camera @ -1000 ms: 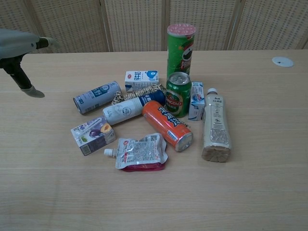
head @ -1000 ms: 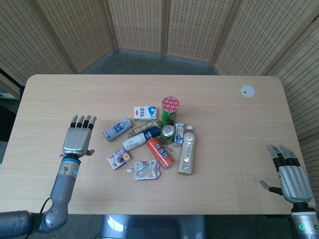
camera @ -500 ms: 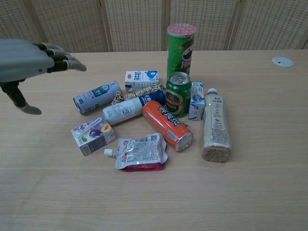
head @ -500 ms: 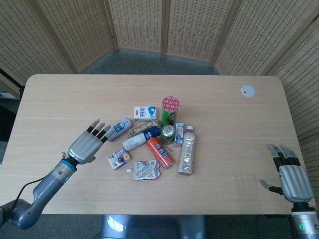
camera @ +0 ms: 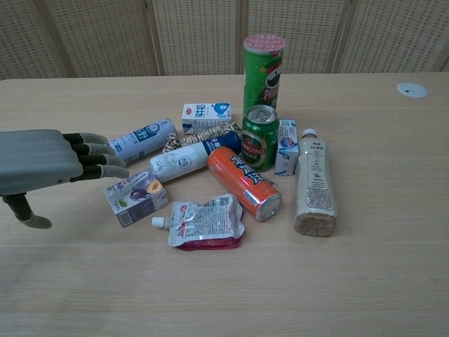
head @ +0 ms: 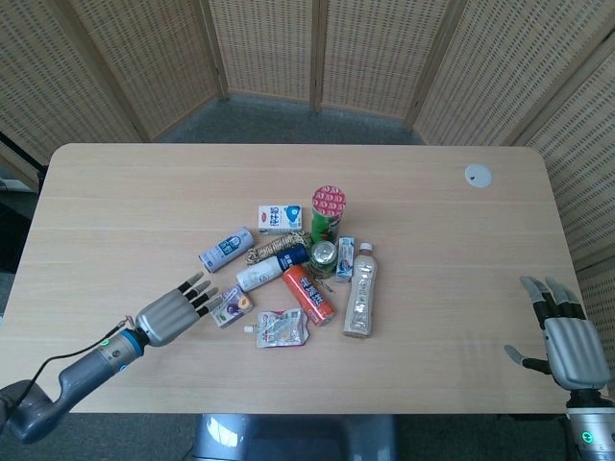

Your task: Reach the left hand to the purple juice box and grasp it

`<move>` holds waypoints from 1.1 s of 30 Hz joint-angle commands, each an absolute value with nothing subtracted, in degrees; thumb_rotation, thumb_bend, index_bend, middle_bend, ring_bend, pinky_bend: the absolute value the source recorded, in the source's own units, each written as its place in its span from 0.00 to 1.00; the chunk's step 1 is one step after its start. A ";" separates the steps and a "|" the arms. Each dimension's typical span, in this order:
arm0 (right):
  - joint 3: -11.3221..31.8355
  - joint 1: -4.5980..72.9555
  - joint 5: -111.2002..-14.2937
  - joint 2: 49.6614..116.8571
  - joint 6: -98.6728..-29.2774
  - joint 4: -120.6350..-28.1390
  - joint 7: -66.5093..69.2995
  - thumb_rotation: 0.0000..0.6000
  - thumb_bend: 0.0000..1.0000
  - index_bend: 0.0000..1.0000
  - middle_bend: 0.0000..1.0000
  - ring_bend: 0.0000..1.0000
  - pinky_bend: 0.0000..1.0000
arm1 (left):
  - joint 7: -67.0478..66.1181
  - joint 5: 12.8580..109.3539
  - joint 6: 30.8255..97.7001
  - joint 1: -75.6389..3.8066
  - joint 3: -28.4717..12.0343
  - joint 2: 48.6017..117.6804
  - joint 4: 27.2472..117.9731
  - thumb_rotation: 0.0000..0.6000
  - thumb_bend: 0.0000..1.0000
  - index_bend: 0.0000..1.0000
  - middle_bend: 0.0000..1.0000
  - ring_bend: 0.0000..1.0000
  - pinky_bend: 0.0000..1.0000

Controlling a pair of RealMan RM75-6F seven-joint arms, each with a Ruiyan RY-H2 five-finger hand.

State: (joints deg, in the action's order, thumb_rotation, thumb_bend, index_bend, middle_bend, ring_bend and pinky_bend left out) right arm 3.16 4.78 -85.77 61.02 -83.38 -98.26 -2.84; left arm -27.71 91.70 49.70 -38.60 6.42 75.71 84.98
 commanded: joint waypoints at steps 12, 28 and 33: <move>3.32 4.71 -85.37 60.48 -83.24 -98.29 -1.41 0.97 0.00 0.00 0.00 0.00 0.00 | -33.29 87.89 47.53 -39.79 3.61 81.88 83.59 0.95 0.00 0.00 0.00 0.00 0.00; 3.52 4.67 -84.77 59.93 -82.92 -98.21 0.37 0.97 0.00 0.00 0.00 0.00 0.00 | -38.53 83.09 45.48 -41.42 1.79 87.98 79.91 0.96 0.00 0.00 0.00 0.00 0.00; 3.51 4.66 -84.83 59.76 -82.86 -98.28 0.91 0.97 0.00 0.00 0.00 0.00 0.00 | -39.29 81.85 45.22 -41.64 1.75 89.90 78.84 1.00 0.00 0.00 0.00 0.00 0.00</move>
